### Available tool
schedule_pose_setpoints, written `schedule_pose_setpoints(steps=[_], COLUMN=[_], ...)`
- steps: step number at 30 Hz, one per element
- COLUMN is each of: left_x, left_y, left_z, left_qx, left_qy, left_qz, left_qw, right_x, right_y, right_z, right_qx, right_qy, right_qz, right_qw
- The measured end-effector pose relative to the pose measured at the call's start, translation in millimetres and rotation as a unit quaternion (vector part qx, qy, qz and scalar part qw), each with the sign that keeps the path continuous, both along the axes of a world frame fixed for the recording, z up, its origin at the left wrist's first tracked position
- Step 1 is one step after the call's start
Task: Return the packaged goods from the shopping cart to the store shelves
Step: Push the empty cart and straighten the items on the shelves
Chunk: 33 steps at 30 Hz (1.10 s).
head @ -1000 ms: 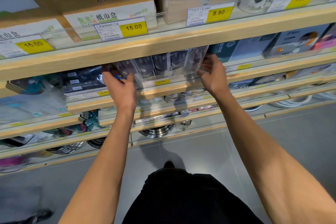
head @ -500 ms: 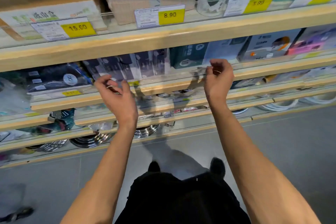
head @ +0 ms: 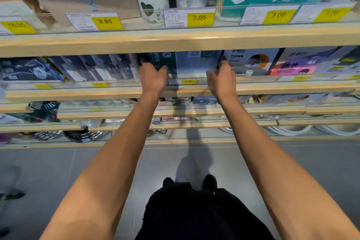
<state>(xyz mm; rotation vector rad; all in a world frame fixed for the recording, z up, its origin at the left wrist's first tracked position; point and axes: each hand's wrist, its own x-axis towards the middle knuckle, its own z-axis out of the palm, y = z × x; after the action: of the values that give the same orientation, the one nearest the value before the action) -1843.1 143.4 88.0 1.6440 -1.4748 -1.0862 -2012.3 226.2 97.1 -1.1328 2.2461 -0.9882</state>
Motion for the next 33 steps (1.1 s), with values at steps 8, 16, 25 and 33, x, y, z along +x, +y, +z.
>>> schedule_pose_setpoints(steps=[8,16,25,33], left_x=[-8,-4,-3,-103], left_y=[-4,7,30,109], left_z=[14,5,-8,5], left_qx=[0.042,-0.029,-0.172,-0.245], left_qy=[-0.028,-0.109,0.026,0.139], left_qz=[0.054,0.056,0.188,-0.002], left_qw=[0.997,0.992,0.967,0.959], right_x=[-15,-14,-9,-86], right_y=[-11,3,20,57], right_z=[11,2,-5,-9], right_qx=[0.027,-0.055,-0.106,-0.199], right_qy=[-0.028,-0.025,-0.033,-0.054], right_qz=[-0.014,-0.059,-0.016,-0.237], right_qw=[0.999,0.996,0.994,0.949])
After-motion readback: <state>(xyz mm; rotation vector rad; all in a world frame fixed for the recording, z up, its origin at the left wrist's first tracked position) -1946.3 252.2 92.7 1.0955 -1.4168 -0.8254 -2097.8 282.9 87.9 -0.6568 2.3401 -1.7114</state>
